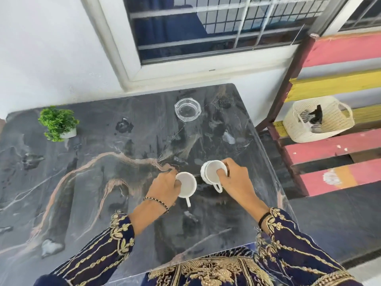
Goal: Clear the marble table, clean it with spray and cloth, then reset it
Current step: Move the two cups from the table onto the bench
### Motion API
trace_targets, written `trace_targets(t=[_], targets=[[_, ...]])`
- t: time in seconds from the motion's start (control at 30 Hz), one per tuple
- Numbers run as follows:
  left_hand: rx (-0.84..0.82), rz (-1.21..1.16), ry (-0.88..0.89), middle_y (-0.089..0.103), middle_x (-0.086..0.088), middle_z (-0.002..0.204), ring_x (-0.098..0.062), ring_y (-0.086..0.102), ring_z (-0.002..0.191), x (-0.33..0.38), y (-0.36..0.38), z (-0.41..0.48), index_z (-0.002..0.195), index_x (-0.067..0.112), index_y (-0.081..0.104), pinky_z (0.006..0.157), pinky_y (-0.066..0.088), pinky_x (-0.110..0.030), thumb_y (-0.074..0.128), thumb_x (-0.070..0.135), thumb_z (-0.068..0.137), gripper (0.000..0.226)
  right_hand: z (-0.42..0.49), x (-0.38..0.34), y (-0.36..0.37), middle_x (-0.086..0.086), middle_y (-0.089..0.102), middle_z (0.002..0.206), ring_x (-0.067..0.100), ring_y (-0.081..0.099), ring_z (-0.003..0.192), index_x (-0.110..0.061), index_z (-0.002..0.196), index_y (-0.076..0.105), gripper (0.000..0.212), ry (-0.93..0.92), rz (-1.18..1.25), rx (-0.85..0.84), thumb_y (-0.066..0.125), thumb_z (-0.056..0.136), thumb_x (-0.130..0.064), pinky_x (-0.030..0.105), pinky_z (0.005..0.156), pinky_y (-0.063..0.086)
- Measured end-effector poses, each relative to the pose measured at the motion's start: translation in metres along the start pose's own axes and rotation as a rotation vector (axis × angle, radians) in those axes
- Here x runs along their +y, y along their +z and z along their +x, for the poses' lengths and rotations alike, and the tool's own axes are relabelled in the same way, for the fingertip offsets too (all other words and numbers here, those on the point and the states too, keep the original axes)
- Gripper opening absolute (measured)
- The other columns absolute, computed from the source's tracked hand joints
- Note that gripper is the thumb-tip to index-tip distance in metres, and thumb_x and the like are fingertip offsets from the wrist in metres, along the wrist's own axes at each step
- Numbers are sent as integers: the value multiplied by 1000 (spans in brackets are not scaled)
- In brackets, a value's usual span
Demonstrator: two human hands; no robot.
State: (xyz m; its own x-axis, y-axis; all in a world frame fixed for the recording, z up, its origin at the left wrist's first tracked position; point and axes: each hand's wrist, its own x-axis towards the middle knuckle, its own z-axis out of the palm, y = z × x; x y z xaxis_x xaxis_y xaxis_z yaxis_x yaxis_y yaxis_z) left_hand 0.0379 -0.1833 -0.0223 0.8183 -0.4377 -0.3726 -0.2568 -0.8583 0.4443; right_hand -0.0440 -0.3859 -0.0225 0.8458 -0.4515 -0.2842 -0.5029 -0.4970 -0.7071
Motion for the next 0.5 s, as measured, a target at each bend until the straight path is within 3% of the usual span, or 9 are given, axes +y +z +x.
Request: trace_targets(t=[0.1, 0.2, 0.27, 0.37, 0.5], targets=[[-27, -68, 4, 65, -24, 94, -42, 66, 76, 52, 21, 17, 117, 6, 46, 66, 57, -48, 40, 11, 91, 27, 23, 40, -44, 1, 68, 90, 14, 59, 79, -14, 105, 63, 12, 4, 10, 15, 57, 96, -15, 13, 56, 39], [-23, -95, -39, 68, -19, 82, -36, 67, 63, 112, 48, 33, 116, 15, 35, 57, 58, -48, 39, 11, 90, 27, 51, 85, -94, 2, 69, 91, 18, 59, 82, -13, 108, 63, 15, 0, 3, -29, 57, 95, -16, 14, 55, 38], [-55, -106, -62, 67, -18, 78, -37, 67, 61, 158, 68, 46, 111, 18, 30, 56, 58, -48, 40, 11, 89, 25, 69, 115, -128, 5, 70, 95, 21, 60, 84, -11, 110, 63, 17, 0, 4, -47, 57, 95, -15, 22, 58, 36], [-107, -118, -83, 66, -18, 78, -39, 67, 63, 223, 100, 70, 107, 21, 28, 59, 59, -49, 40, 13, 89, 23, 89, 159, -175, 8, 70, 95, 22, 60, 82, -8, 110, 64, 18, -2, 12, -66, 57, 94, -15, 22, 65, 36], [-169, -109, -25, 67, -19, 82, -36, 67, 61, 298, 141, 106, 114, 16, 31, 56, 59, -47, 39, 12, 93, 23, 110, 226, -226, 8, 71, 95, 22, 60, 82, -9, 109, 64, 18, 26, -33, -43, 59, 93, -16, 29, 68, 41]])
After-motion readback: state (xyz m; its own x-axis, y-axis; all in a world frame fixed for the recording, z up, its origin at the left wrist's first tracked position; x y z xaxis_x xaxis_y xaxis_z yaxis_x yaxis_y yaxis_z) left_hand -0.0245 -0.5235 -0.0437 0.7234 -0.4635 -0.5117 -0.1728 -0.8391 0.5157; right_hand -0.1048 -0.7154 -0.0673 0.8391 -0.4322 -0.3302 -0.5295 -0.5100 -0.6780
